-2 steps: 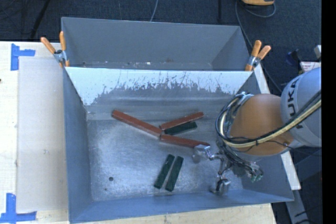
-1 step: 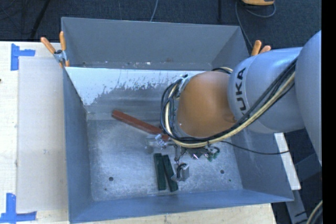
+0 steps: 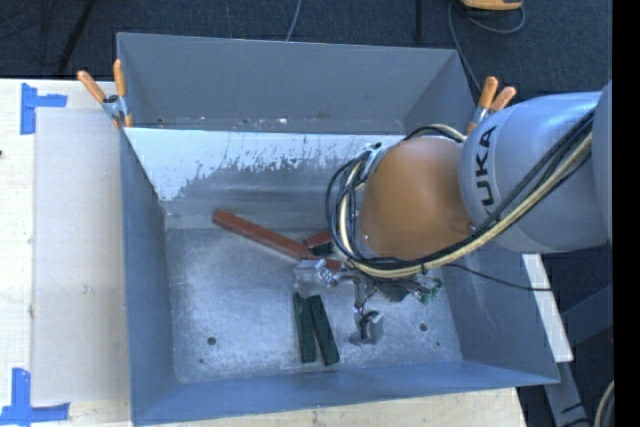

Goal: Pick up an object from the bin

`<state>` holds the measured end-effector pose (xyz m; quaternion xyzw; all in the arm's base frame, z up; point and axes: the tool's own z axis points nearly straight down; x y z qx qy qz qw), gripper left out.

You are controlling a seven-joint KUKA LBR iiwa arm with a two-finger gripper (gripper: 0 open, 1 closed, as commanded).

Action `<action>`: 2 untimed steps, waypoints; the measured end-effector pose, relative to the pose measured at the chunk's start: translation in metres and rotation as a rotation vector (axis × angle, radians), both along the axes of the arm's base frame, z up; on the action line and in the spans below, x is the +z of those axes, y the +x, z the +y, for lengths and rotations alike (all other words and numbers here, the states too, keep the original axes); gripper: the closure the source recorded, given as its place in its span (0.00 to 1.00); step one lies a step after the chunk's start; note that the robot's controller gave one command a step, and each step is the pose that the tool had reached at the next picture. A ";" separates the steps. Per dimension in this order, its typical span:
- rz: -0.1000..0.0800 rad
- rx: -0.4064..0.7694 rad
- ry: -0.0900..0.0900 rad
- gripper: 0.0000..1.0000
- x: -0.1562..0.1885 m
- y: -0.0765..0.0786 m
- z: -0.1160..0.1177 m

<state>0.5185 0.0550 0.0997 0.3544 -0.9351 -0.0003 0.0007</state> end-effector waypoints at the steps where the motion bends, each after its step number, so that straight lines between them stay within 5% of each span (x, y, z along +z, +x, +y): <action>1: 0.001 0.217 0.001 0.00 -0.031 0.002 0.039; 2: 0.002 0.399 0.000 0.00 -0.031 -0.010 -0.008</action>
Offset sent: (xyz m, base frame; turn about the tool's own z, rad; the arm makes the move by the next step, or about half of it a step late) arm 0.0028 0.0381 -0.0297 -0.2202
